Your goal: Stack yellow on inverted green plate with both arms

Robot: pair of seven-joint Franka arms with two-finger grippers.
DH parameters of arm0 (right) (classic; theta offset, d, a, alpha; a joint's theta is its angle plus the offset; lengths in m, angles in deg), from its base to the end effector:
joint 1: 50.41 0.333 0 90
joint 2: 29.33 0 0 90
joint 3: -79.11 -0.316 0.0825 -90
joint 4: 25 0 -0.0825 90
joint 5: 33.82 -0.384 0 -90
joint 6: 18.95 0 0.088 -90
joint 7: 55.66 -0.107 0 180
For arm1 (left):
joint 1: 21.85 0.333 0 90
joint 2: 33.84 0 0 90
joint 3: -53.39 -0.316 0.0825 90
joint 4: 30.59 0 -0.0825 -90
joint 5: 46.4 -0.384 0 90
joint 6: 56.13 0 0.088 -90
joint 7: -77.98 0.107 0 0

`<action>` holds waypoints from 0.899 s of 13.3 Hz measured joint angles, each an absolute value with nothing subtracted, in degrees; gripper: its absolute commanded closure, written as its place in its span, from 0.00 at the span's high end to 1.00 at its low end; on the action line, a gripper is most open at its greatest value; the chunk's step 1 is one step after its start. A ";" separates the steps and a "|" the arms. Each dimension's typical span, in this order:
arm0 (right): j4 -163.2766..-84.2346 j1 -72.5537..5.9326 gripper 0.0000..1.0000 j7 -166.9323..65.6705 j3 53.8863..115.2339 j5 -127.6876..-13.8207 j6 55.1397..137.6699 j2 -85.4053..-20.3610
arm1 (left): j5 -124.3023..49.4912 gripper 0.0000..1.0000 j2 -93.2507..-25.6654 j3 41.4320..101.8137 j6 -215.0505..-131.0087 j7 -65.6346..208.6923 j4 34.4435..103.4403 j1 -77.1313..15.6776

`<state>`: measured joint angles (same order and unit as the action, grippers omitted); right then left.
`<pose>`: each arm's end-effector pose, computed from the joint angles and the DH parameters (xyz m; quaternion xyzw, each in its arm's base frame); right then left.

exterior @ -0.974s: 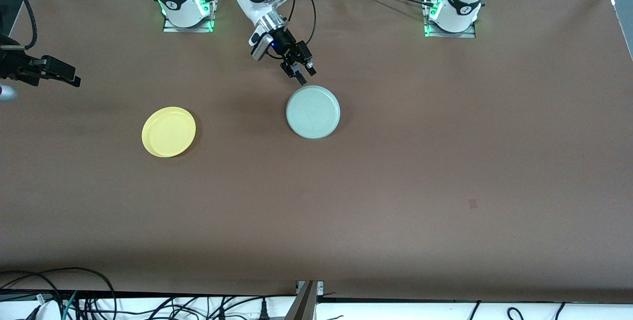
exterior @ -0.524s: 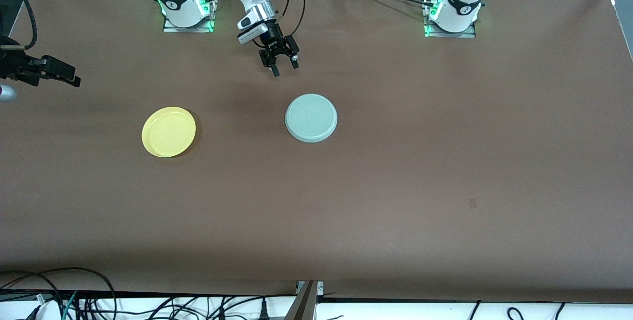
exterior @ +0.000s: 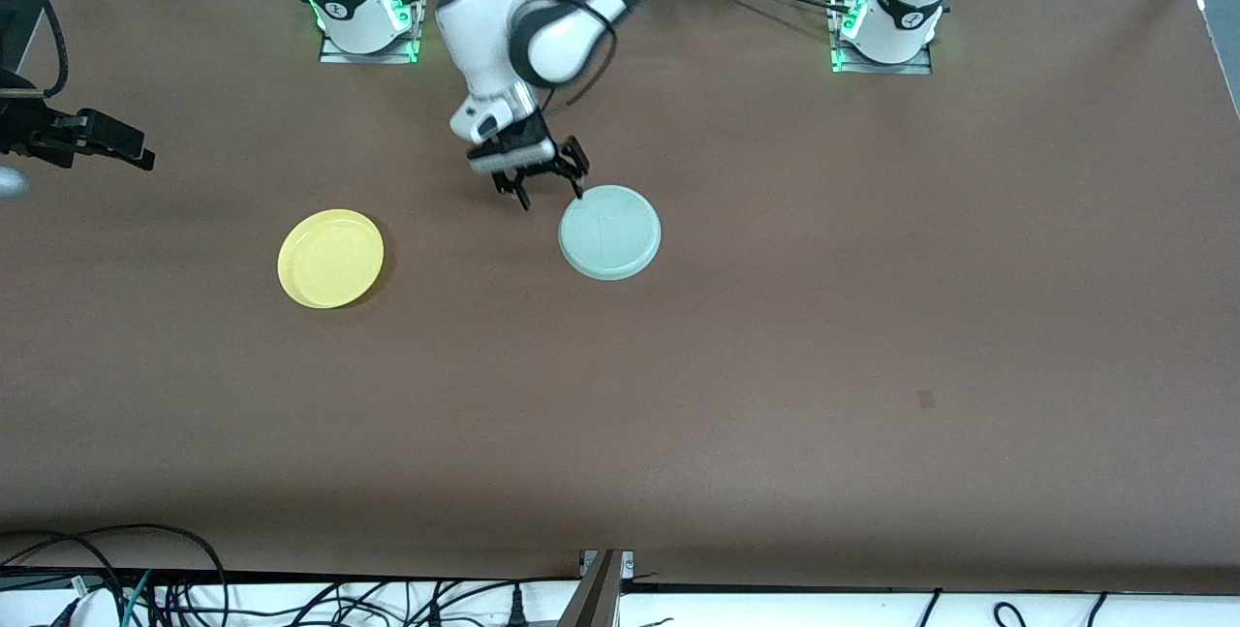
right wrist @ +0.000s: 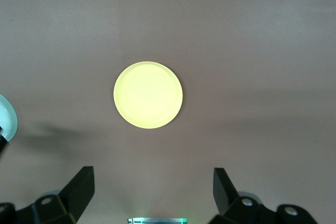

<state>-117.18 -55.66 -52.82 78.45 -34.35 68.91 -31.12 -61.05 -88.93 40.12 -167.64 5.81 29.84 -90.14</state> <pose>0.5555 -0.0437 0.5862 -0.9984 0.0153 0.0529 0.0082 0.4058 -0.6560 0.2587 -0.9757 -0.0514 -0.1796 0.1145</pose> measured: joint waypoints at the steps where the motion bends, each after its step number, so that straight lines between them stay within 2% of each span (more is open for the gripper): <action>1: -117.18 -55.72 1.00 -52.84 78.51 -34.35 68.90 -31.14 | -57.46 1.00 -87.92 40.11 -167.81 9.34 29.48 -87.36; 5: -117.24 -56.46 1.00 -52.84 78.72 -34.35 68.90 -31.38 | -48.21 1.00 -81.33 40.06 -166.76 24.75 29.03 -76.92; 7: -117.31 -56.89 1.00 -52.84 79.24 -34.35 69.00 -32.29 | -45.19 1.00 -78.86 40.10 -162.84 33.67 29.06 -71.65; 12: -120.62 -57.05 1.00 -52.20 79.40 -34.35 71.65 -40.68 | -42.60 1.00 -71.79 40.11 -153.74 51.16 29.03 -59.85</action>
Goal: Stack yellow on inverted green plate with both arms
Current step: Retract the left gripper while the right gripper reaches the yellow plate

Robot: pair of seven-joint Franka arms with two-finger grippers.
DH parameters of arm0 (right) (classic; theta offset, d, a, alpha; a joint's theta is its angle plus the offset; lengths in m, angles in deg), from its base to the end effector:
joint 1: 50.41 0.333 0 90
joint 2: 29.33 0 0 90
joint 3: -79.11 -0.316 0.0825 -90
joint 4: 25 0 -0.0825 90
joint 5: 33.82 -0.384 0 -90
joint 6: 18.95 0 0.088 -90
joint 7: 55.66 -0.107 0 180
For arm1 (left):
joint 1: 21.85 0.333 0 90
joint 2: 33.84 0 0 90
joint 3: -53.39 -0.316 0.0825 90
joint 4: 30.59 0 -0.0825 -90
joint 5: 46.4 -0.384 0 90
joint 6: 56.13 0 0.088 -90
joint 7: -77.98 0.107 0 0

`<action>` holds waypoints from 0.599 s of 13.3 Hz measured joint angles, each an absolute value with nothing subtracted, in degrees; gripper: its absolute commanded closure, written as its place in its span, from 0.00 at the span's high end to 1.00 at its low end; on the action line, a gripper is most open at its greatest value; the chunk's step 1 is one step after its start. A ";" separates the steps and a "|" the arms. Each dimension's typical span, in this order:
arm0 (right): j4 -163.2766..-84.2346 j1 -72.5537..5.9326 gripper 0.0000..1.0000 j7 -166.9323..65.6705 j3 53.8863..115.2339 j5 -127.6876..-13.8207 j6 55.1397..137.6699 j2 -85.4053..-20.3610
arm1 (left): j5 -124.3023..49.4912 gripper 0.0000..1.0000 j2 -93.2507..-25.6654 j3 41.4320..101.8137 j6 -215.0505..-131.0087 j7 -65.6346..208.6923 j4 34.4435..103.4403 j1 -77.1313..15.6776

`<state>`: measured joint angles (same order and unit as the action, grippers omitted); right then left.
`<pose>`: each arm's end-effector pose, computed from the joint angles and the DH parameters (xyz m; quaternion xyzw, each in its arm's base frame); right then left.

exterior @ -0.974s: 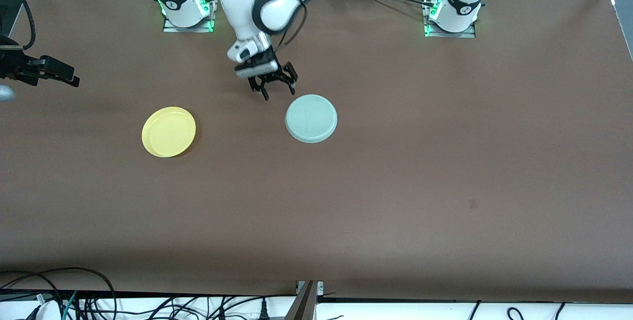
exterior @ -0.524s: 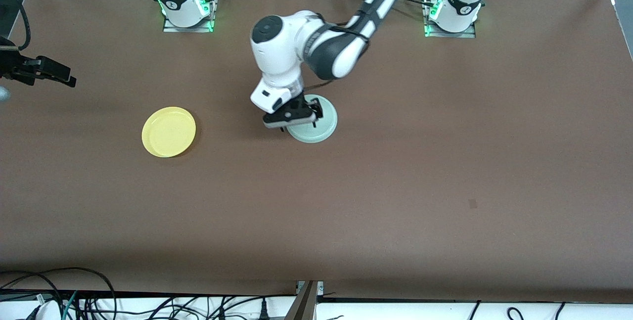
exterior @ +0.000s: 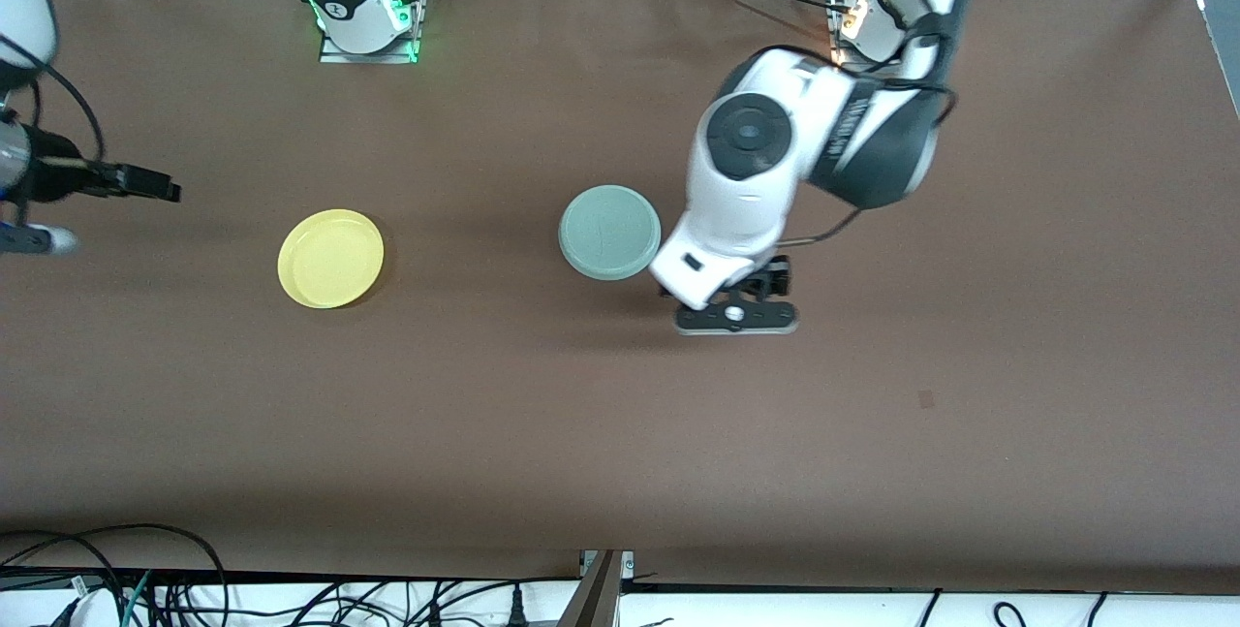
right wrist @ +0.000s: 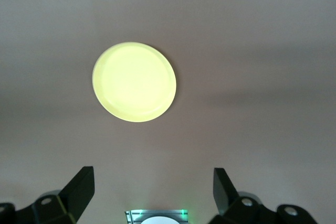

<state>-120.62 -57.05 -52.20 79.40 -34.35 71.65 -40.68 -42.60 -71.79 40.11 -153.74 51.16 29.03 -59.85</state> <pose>0.5846 -0.0699 0.4660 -0.9893 0.0307 0.1414 0.0169 0.6428 -0.3621 0.4634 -0.9993 0.0019 -0.0237 0.0305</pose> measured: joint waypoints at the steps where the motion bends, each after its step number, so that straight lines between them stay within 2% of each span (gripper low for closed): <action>1: -122.52 -57.06 1.00 -51.01 79.43 -34.34 74.95 -42.63 | -42.55 1.00 -69.62 40.13 -150.39 55.04 29.02 -57.71; 3: -128.33 -57.07 1.00 -46.18 79.62 -34.33 84.47 -44.47 | -42.49 1.00 -65.56 40.14 -144.82 60.50 29.05 -53.66; 6: -141.17 -57.21 1.00 -40.82 81.42 -34.51 103.73 -44.63 | -39.03 1.00 -61.53 40.10 -137.07 65.99 29.15 -46.71; 8: -145.98 -57.33 1.00 -40.03 81.78 -35.03 110.62 -46.01 | -38.31 1.00 -58.65 40.07 -133.19 69.73 29.31 -42.54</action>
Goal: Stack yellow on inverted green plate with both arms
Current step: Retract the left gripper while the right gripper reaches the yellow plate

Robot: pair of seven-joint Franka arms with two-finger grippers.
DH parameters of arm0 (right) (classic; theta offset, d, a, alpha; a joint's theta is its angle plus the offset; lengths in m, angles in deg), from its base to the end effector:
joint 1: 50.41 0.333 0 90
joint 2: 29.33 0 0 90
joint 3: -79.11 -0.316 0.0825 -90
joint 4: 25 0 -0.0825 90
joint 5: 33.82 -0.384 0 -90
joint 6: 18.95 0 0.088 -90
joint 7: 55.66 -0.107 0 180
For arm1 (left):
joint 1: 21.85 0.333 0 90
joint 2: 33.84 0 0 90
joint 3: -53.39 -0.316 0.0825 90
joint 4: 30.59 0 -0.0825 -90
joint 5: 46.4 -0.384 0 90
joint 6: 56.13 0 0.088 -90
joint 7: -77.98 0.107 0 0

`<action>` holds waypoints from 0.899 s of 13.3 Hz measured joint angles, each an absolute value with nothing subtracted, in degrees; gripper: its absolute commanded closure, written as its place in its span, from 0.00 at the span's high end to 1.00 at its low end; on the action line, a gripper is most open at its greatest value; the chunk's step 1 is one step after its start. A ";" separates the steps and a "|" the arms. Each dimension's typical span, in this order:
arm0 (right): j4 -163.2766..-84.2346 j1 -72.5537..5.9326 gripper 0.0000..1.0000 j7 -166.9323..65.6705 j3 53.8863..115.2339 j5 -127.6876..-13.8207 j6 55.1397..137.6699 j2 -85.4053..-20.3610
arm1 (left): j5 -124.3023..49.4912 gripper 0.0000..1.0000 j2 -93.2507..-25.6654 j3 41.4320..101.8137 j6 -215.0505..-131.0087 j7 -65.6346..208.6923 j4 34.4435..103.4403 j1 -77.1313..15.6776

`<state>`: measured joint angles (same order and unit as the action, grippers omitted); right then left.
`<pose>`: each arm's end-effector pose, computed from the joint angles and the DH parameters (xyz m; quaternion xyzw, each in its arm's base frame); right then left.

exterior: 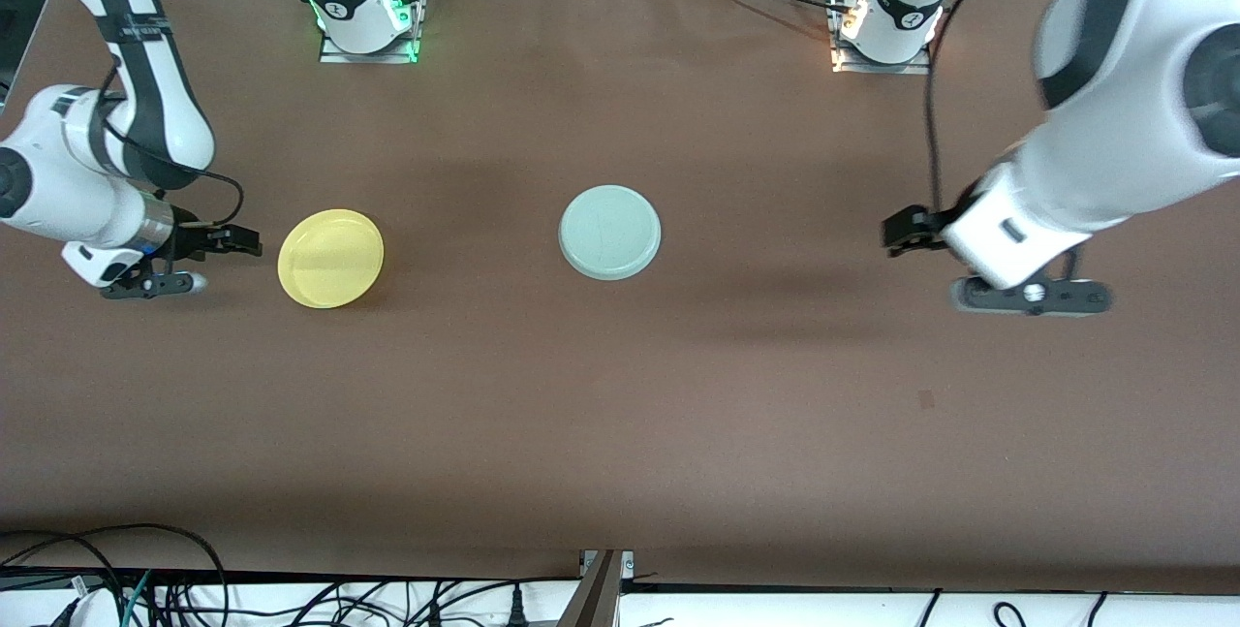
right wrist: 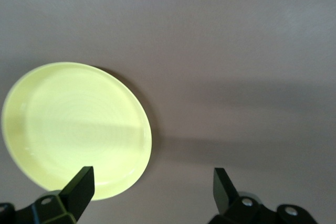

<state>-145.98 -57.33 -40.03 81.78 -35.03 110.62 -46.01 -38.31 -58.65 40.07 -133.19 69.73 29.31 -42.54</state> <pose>0.5537 -0.0928 0.2656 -0.9965 -0.0458 0.0684 0.0162 0.6389 -0.1392 0.5901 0.9978 -0.0113 -0.0644 0.0120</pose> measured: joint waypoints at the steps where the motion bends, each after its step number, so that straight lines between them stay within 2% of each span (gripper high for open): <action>1: -146.90 -57.34 1.00 -39.90 81.79 -36.68 112.06 -47.32 | -38.29 1.00 -56.35 40.10 -131.53 71.01 30.17 -40.80; 3: -147.26 -57.66 1.00 -36.25 81.84 -42.34 113.85 -50.28 | -38.40 1.00 -50.11 40.20 -130.16 72.75 34.82 -37.80; 4: -147.24 -57.95 0.91 -33.37 81.94 -45.12 114.74 -51.39 | -38.82 1.00 -47.21 40.21 -130.57 74.47 37.90 -36.53; 6: -147.24 -58.70 0.67 -30.06 82.09 -48.41 116.14 -53.37 | -41.76 1.00 -41.34 40.22 -135.76 78.59 46.86 -35.04; 8: -147.21 -59.02 0.29 -28.74 82.13 -49.60 117.86 -54.73 | -45.35 1.00 -35.75 40.44 -142.73 80.48 57.45 -34.90; 10: -147.17 -59.03 0.12 -28.33 82.12 -49.65 117.92 -54.94 | -47.83 1.00 -31.95 41.11 -147.34 80.78 65.22 -34.91; 12: -147.17 -59.03 0.00 -28.15 82.08 -49.65 117.92 -55.13 | -49.81 1.00 -30.19 41.54 -149.19 81.01 69.23 -34.90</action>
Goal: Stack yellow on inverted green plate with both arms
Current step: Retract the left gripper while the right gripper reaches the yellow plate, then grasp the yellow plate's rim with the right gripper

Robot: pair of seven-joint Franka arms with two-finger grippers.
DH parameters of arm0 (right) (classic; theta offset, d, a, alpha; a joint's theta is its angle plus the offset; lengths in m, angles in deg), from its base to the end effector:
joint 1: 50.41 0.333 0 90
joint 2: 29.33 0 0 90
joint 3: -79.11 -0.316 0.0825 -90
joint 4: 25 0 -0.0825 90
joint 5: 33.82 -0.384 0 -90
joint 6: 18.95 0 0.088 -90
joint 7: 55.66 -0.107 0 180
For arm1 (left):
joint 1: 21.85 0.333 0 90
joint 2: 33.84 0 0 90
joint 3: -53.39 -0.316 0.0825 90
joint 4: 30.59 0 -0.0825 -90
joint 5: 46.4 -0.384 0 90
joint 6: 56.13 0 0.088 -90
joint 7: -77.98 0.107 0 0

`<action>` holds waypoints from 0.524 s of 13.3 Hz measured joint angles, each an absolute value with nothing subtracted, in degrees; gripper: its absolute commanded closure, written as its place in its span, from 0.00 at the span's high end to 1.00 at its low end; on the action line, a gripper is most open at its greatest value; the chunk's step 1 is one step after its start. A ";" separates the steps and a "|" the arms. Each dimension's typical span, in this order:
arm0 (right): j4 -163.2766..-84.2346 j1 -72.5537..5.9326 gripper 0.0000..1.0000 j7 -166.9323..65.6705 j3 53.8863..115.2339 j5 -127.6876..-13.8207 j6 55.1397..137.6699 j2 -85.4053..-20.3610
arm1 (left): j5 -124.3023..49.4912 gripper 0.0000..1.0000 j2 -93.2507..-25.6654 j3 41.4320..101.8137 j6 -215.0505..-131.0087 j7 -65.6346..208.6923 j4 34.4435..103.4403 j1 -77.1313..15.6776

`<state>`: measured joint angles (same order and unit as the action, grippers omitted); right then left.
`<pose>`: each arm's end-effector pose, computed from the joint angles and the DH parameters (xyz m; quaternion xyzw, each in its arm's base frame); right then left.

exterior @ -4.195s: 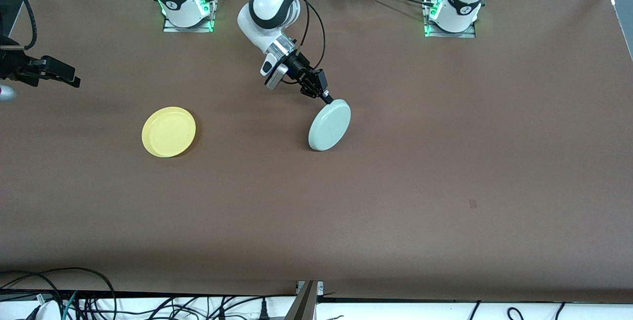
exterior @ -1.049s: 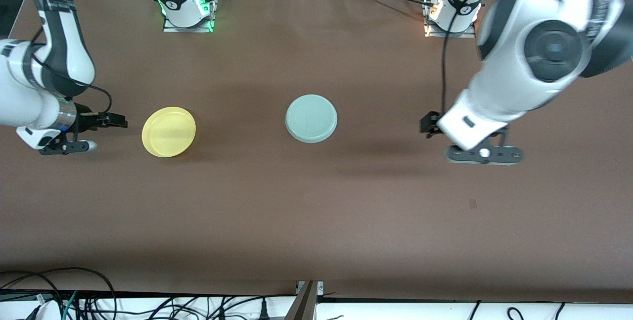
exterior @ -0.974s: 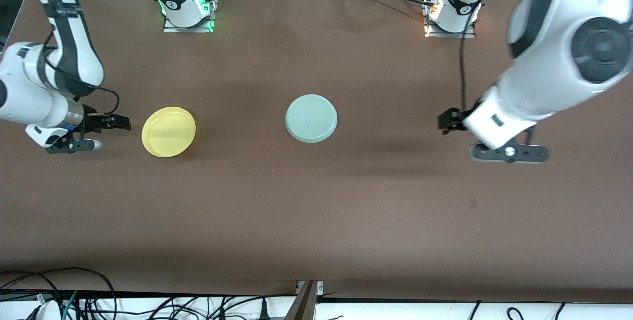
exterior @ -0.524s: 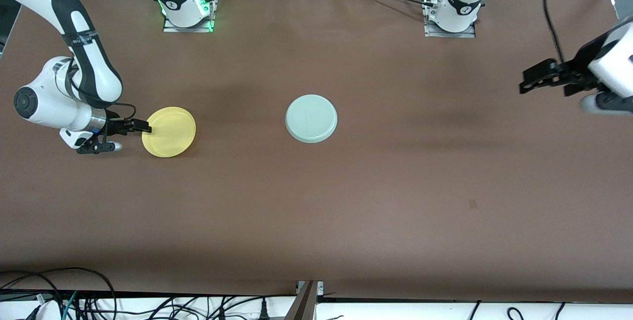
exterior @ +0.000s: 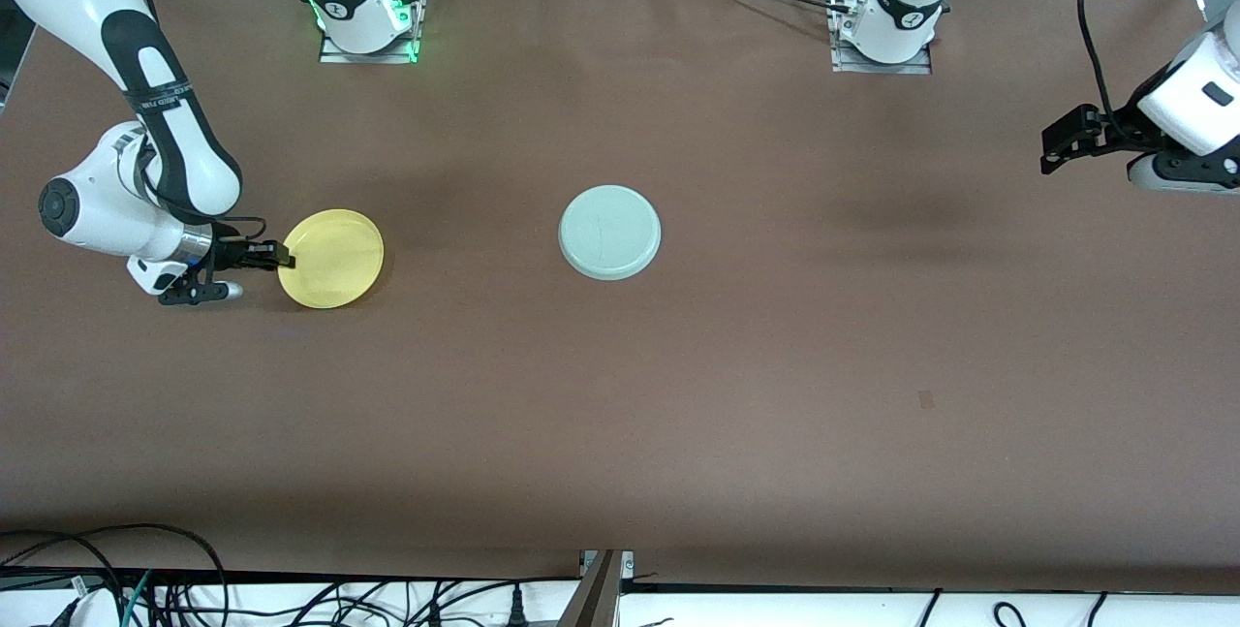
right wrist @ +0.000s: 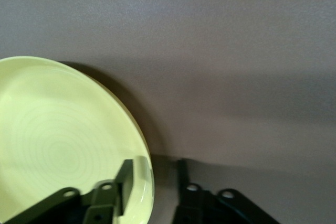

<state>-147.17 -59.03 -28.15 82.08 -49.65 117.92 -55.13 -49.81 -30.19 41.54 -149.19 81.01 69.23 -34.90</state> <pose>0.5406 -0.1091 0.1783 -0.9924 -0.0301 0.0647 0.1001 0.5354 -0.0021 0.5821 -0.9986 0.0397 0.0281 0.0227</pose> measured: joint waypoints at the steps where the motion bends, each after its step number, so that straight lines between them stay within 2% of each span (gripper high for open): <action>1: -147.17 -59.03 0.00 -28.09 82.05 -49.65 117.92 -55.17 | -50.09 1.00 -29.67 41.55 -149.37 81.86 70.27 -34.84; 5: -145.83 -59.02 0.00 -27.76 81.72 -49.73 115.25 -54.88 | -49.60 1.00 -29.09 41.54 -148.97 83.00 70.66 -34.32; 7: -141.18 -58.91 0.00 -27.55 80.85 -49.74 106.24 -54.68 | -47.99 1.00 -28.98 41.52 -147.82 83.01 70.26 -33.92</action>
<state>-141.18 -58.91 -27.55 80.85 -49.74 106.24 -54.68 -47.99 -28.98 41.52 -147.82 83.01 70.26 -33.92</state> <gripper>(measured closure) 0.982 0.000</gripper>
